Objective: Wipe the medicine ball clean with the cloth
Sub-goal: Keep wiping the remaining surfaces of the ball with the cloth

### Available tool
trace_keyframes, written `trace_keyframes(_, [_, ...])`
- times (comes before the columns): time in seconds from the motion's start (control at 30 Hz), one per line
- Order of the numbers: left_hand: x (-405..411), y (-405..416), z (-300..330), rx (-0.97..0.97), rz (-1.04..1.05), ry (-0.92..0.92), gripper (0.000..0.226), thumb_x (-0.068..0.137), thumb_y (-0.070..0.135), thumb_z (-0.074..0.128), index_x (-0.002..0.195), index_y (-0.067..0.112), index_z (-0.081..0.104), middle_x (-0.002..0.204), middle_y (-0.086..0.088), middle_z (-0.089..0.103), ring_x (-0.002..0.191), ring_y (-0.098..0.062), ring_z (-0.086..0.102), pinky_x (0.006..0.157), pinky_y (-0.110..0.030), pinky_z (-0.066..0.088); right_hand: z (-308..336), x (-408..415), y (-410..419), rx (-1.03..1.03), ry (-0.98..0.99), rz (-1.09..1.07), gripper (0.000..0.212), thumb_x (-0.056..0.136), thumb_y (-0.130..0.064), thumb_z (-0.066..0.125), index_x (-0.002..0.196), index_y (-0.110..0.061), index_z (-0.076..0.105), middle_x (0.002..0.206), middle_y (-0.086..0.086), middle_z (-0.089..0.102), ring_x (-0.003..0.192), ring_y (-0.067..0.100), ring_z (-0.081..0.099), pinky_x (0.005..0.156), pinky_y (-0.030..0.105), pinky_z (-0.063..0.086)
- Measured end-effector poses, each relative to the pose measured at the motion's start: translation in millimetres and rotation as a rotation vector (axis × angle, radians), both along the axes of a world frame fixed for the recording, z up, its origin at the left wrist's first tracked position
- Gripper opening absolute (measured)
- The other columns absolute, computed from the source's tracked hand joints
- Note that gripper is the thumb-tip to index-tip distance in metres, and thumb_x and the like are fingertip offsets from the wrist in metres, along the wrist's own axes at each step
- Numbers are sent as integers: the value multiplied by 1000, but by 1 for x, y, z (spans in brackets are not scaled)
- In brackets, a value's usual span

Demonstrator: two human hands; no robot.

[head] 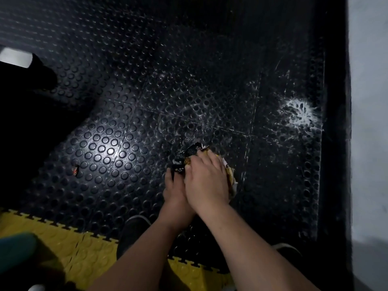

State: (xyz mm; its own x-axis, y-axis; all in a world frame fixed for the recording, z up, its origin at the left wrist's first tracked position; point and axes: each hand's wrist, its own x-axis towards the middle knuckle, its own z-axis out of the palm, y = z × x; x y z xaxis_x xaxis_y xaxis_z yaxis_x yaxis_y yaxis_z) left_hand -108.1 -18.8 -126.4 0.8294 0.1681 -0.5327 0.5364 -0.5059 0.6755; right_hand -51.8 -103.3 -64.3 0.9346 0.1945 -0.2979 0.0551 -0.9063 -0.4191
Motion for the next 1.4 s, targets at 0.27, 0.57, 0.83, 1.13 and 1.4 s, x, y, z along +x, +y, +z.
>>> trace_keyframes(0.27, [-9,-9,19,-25,-66,-31,144,53,58,93,151,54,-13,161,22,-29,155,-25,-8,122,-58,19,-22,81,-58,162,563,-424,35,108,-28,41,115,-3,65,111,17,66,101,31,63,93,42,53])
trace_keyframes(0.57, [2,-2,38,-4,-249,-153,133,63,73,77,156,47,-14,160,28,-28,155,-18,-13,124,-54,16,-27,40,-96,608,390,-833,35,105,-37,44,88,-15,65,92,12,65,89,28,61,78,40,47])
trace_keyframes(0.83, [17,14,30,-120,-29,100,154,42,79,84,160,36,-5,169,1,-8,156,-26,6,125,-51,20,-29,-7,-74,546,187,-864,25,107,-29,43,99,-15,62,95,5,66,94,28,63,79,41,52])
trace_keyframes(1.13, [22,4,24,-203,58,102,146,56,48,96,159,40,-7,167,-2,-14,154,-28,12,120,-47,25,-28,14,-78,577,325,-744,32,106,-47,39,114,-27,63,102,0,66,92,20,61,77,37,48])
trace_keyframes(1.4, [17,11,16,-234,102,40,140,59,42,96,161,33,0,164,-7,3,150,-23,18,110,-29,22,-26,11,-63,371,200,-463,35,107,-42,38,130,-29,61,132,-4,62,129,23,53,104,44,44])
